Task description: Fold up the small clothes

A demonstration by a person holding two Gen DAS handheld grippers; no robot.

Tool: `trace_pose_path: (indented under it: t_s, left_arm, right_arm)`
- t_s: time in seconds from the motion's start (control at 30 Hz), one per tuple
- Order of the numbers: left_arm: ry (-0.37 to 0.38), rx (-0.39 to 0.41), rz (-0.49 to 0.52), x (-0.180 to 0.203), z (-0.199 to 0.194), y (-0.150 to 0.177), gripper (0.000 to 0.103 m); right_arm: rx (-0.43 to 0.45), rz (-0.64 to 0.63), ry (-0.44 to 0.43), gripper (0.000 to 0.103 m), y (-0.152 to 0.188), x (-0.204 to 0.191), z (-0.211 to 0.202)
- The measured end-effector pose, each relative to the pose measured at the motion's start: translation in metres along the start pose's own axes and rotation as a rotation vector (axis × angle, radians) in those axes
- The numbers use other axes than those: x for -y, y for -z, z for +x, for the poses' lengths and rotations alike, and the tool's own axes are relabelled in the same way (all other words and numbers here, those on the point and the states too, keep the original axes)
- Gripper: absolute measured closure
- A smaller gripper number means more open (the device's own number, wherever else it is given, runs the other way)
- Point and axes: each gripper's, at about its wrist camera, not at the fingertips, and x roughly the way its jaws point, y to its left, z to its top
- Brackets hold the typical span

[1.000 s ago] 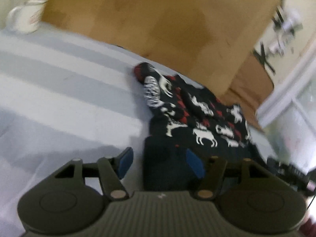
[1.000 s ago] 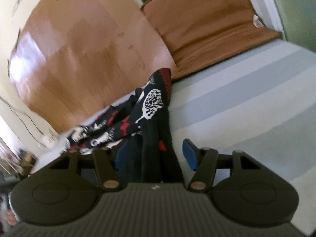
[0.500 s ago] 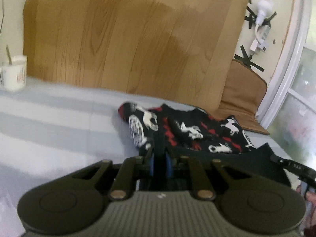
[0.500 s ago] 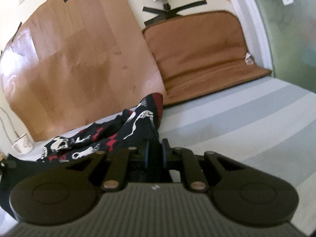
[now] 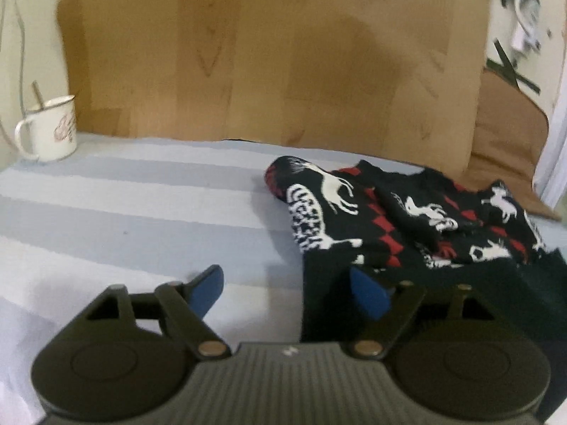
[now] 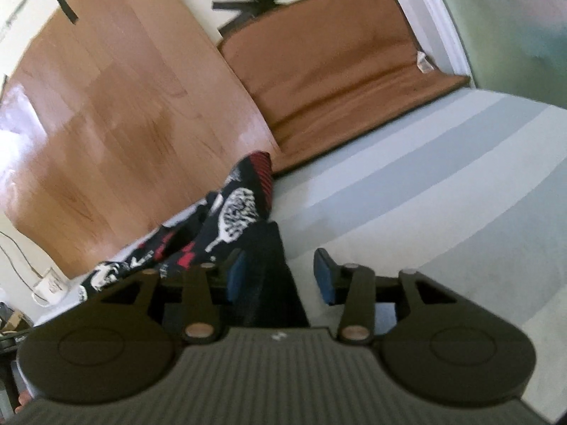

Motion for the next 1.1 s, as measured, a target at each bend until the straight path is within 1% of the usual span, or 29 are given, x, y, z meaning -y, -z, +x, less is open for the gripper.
trace_pose_path:
  t_s: [0.1, 0.2, 0.33, 0.57, 0.77, 0.9, 1.03, 1.1]
  left_arm:
    - [-0.027, 0.011, 0.015, 0.004, -0.003, 0.003, 0.020]
    - [-0.068, 0.021, 0.071, 0.016, -0.001, 0.004, 0.020]
    - [-0.091, 0.029, 0.106, 0.020, -0.002, 0.006, 0.020]
    - [-0.094, 0.019, 0.112, 0.019, 0.000, 0.006, 0.019]
    - [-0.099, 0.009, 0.117, 0.019, 0.001, 0.005, 0.016]
    - [-0.102, 0.002, 0.113, 0.017, 0.002, 0.005, 0.013]
    - [-0.101, -0.007, 0.110, 0.016, 0.003, 0.004, 0.011]
    - [-0.099, -0.018, 0.103, 0.015, 0.004, 0.004, 0.008]
  right_arm:
    - [0.050, -0.025, -0.028, 0.056, 0.003, -0.005, -0.008]
    - [0.062, -0.036, -0.038, 0.055, 0.004, -0.006, -0.011]
    - [0.050, -0.037, -0.030, 0.055, 0.003, -0.005, -0.009]
    - [0.027, -0.044, -0.016, 0.051, 0.004, -0.006, -0.006]
    - [-0.063, -0.074, 0.037, 0.049, 0.005, -0.010, 0.009]
    - [-0.069, -0.118, 0.062, 0.048, 0.007, -0.017, 0.011]
    - [-0.066, -0.096, 0.049, 0.048, 0.007, -0.015, 0.009]
    - [-0.065, -0.092, 0.049, 0.048, 0.008, -0.015, 0.009]
